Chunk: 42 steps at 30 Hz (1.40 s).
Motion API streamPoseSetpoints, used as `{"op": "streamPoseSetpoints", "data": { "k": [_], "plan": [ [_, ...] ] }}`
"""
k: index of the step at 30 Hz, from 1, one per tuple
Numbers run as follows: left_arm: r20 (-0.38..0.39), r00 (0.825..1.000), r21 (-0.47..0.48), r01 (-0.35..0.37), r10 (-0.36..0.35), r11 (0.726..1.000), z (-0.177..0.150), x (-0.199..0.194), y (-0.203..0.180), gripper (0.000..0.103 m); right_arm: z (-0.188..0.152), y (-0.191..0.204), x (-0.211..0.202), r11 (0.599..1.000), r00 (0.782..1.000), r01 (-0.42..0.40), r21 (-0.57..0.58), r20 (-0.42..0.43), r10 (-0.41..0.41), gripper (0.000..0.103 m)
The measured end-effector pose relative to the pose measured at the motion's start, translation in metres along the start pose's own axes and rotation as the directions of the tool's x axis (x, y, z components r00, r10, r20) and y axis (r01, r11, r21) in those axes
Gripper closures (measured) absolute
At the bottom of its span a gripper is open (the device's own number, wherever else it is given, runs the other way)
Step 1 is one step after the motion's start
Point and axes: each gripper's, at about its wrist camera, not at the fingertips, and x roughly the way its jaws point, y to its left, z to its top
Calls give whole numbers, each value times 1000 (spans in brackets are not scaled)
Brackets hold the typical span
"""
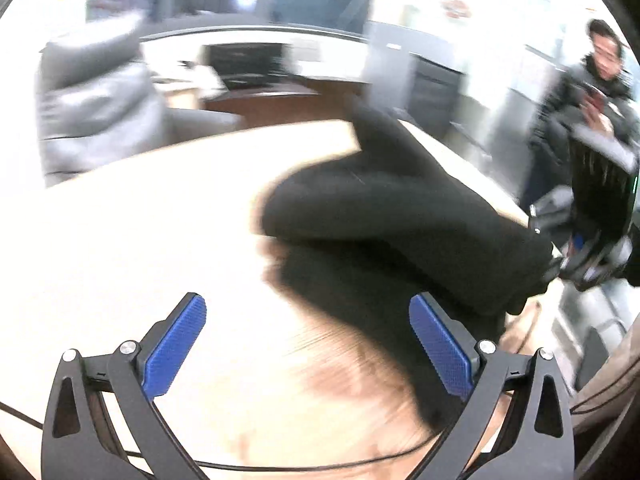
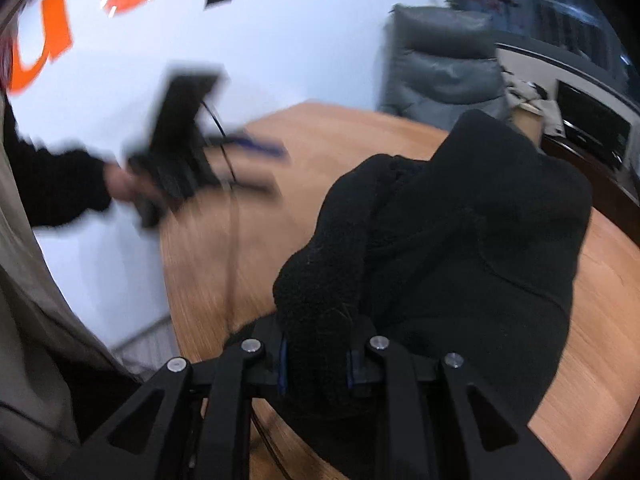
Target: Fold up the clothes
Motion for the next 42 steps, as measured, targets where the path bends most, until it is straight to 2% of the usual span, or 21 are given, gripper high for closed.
{"op": "streamPoseSetpoints", "data": {
  "k": [3, 5, 7, 8, 9, 10, 12, 14, 17, 18, 22, 24, 25, 26, 27, 28, 31, 33, 38, 40, 42],
  "plan": [
    [21, 992, -51, -124, 125, 991, 18, -50, 27, 0, 4, 14, 20, 997, 997, 23, -79, -73, -29, 81],
    [39, 987, -84, -149, 153, 985, 16, -61, 38, 0, 10, 23, 33, 989, 991, 47, -142, -120, -64, 80],
    [53, 986, -85, -156, 161, 984, 27, -87, 30, 0, 14, 38, 39, 975, 983, 71, -212, -151, -104, 67],
    [60, 988, -61, -142, 146, 988, 38, -87, 20, 0, 16, 45, 40, 968, 980, 81, -239, -158, -121, 61],
    [66, 989, -37, -128, 130, 991, 49, -87, 10, 0, 17, 53, 35, 964, 980, 82, -251, -155, -124, 43],
    [73, 991, -12, -107, 108, 994, 59, -85, -2, 0, 18, 59, 31, 961, 980, 84, -262, -151, -127, 33],
    [89, 996, 54, -17, 12, 998, 77, -75, -35, 0, 19, 69, 3, 971, 990, 74, -226, -100, -99, 31],
    [99, 992, 121, 72, -84, 990, 95, -65, -69, 0, 18, 71, -31, 988, 998, 44, -146, -32, -50, 31],
    [98, 968, 222, 203, -229, 954, 120, -46, -119, 0, 4, 65, -77, 1000, 999, 23, -2, 30, -23, 31],
    [77, 958, 251, 250, -277, 935, 120, -23, -134, 0, -3, 62, -91, 999, 999, 27, 47, 36, -28, 31],
    [-132, 947, 250, 318, -293, 914, 95, 63, -155, 0, -31, 46, -123, 983, 995, 104, 153, -9, -104, 31],
    [-252, 935, 260, 315, -251, 913, 56, 95, -157, 1, -42, 41, -134, 973, 988, 153, 171, -19, -152, 31],
    [-263, 936, 282, 305, -232, 910, 37, 95, -160, 0, -45, 36, -134, 969, 986, 162, 187, -9, -164, 31],
    [-247, 946, 323, 285, -211, 902, 20, 93, -161, 0, -48, 32, -135, 964, 985, 171, 204, 0, -175, 31],
    [-198, 961, 383, 256, -192, 888, 1, 86, -162, 0, -51, 27, -136, 959, 983, 179, 219, 10, -186, 31],
    [-158, 969, 406, 240, -190, 882, -10, 81, -161, 0, -51, 20, -131, 957, 982, 177, 228, 26, -188, 31],
    [-100, 975, 415, 224, -201, 882, -28, 69, -152, 0, -46, 1, -113, 958, 982, 146, 246, 84, -171, 31],
    [-121, 976, 425, 218, -183, 879, -26, 61, -152, 0, -39, -9, -98, 965, 984, 96, 244, 126, -130, 31],
    [-116, 973, 399, 230, -200, 888, -8, 21, -149, 0, -32, -42, -33, 981, 995, 53, 188, 71, -67, 32],
    [-107, 974, 386, 227, -200, 894, -12, 14, -146, 0, -35, -44, -11, 987, 998, 41, 153, 38, -48, 33],
    [-164, 972, 378, 218, -167, 900, -31, 26, -146, 0, -46, -31, 9, 995, 997, 76, 69, -6, -76, 32]
  ]
}}
